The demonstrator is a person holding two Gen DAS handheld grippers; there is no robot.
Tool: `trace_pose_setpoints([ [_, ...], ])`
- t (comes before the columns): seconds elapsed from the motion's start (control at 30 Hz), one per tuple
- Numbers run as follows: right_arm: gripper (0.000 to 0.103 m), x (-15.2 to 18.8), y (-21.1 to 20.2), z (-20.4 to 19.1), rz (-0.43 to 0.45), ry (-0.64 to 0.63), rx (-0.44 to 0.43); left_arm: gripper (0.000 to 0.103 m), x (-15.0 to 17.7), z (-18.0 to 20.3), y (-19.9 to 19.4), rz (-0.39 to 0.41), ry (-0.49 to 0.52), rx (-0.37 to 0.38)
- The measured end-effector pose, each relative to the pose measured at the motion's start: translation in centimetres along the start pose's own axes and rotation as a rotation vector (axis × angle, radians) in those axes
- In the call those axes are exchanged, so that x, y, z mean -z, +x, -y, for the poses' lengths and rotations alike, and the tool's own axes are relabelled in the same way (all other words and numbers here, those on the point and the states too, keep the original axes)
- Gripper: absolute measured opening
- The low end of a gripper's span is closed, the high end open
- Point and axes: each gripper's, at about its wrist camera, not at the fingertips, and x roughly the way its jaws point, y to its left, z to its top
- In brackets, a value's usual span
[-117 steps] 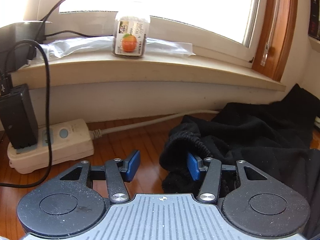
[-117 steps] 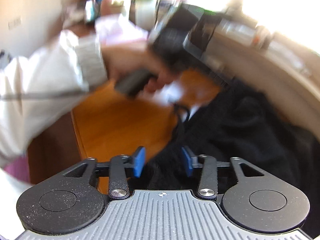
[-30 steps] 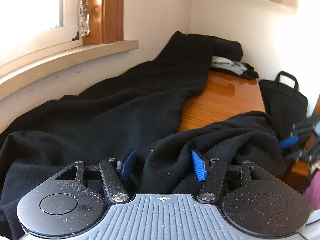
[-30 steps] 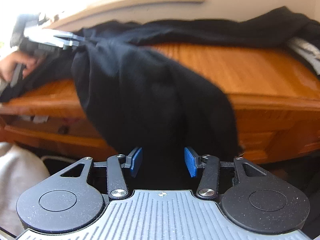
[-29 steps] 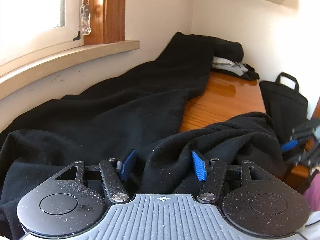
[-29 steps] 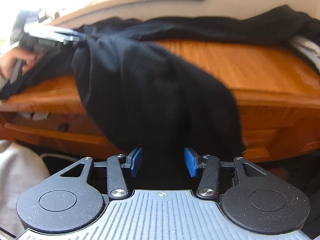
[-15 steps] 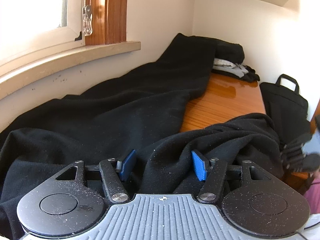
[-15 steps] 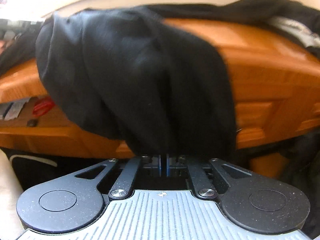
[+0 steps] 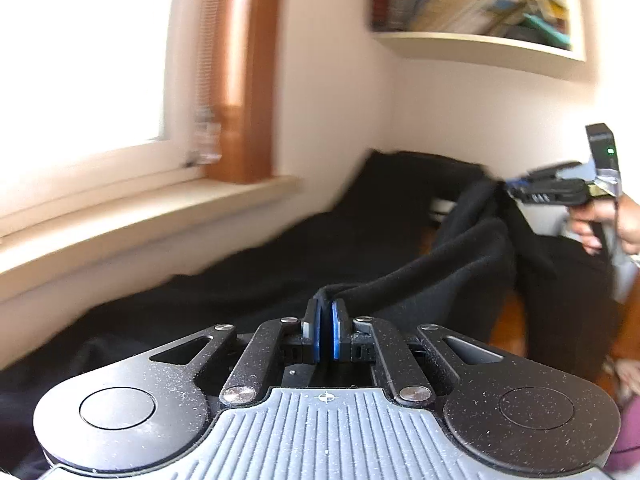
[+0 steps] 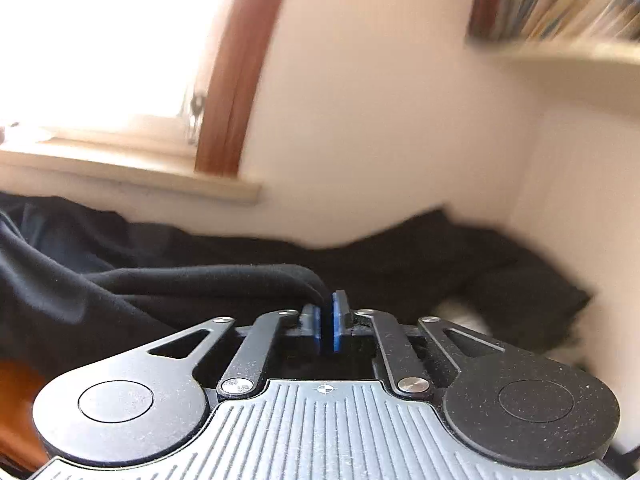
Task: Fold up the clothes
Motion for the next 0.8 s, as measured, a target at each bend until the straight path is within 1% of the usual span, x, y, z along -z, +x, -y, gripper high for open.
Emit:
trace_pose_setpoints([
  [0.03, 0.033, 0.0, 0.9, -0.1, -0.024, 0.020, -0.009, 0.006, 0.0, -0.5, 0.2, -0.005, -0.011, -0.020],
  [0.07, 0.037, 0.2, 1.5, -0.1, -0.047, 0.028, -0.018, 0.006, 0.5, -0.8, 0.8, -0.021, -0.014, -0.025],
  [0.17, 0.039, 2.5, 0.9, 0.1, -0.086, 0.010, -0.042, 0.007, 2.4, -1.5, 2.2, -0.061, -0.037, -0.008],
  [0.23, 0.043, 4.6, -0.4, 1.4, -0.101, 0.035, -0.051, 0.009, 3.4, -1.9, 3.1, -0.084, -0.066, 0.008],
  [0.27, 0.047, 5.4, -1.0, 1.8, -0.110, 0.041, -0.056, 0.009, 3.7, -2.1, 3.4, -0.093, -0.080, 0.016],
  [0.37, 0.047, 7.7, -2.3, 2.1, -0.133, 0.039, -0.062, 0.009, 3.9, -2.8, 3.8, -0.098, -0.110, 0.030],
  [0.43, 0.047, 9.0, -3.0, 2.2, -0.146, 0.043, -0.067, 0.009, 4.0, -2.6, 4.2, -0.111, -0.106, 0.026],
  [0.57, 0.047, 10.6, -2.0, 2.1, -0.181, 0.083, -0.103, 0.009, 4.1, -2.2, 4.6, -0.123, -0.076, 0.008],
  [0.6, 0.045, 10.9, -1.6, 2.1, -0.192, 0.088, -0.104, 0.009, 4.1, -2.2, 4.5, -0.122, -0.073, 0.006],
  [0.63, 0.041, 11.1, -1.2, 2.2, -0.202, 0.091, -0.106, 0.009, 4.2, -2.2, 4.4, -0.121, -0.075, 0.008],
  [0.67, 0.016, 11.1, -1.0, 2.3, -0.203, 0.089, -0.107, 0.009, 4.2, -2.2, 4.3, -0.120, -0.077, 0.009],
  [0.7, 0.009, 10.9, -1.0, 2.4, -0.190, 0.081, -0.096, 0.009, 4.3, -2.2, 4.3, -0.118, -0.078, 0.011],
  [0.77, 0.009, 9.4, -0.8, 2.8, -0.144, 0.048, -0.059, 0.009, 4.3, -2.2, 4.2, -0.118, -0.075, 0.012],
  [0.8, 0.009, 8.2, -0.5, 2.9, -0.106, 0.016, -0.033, 0.009, 4.3, -2.1, 4.1, -0.117, -0.074, 0.013],
])
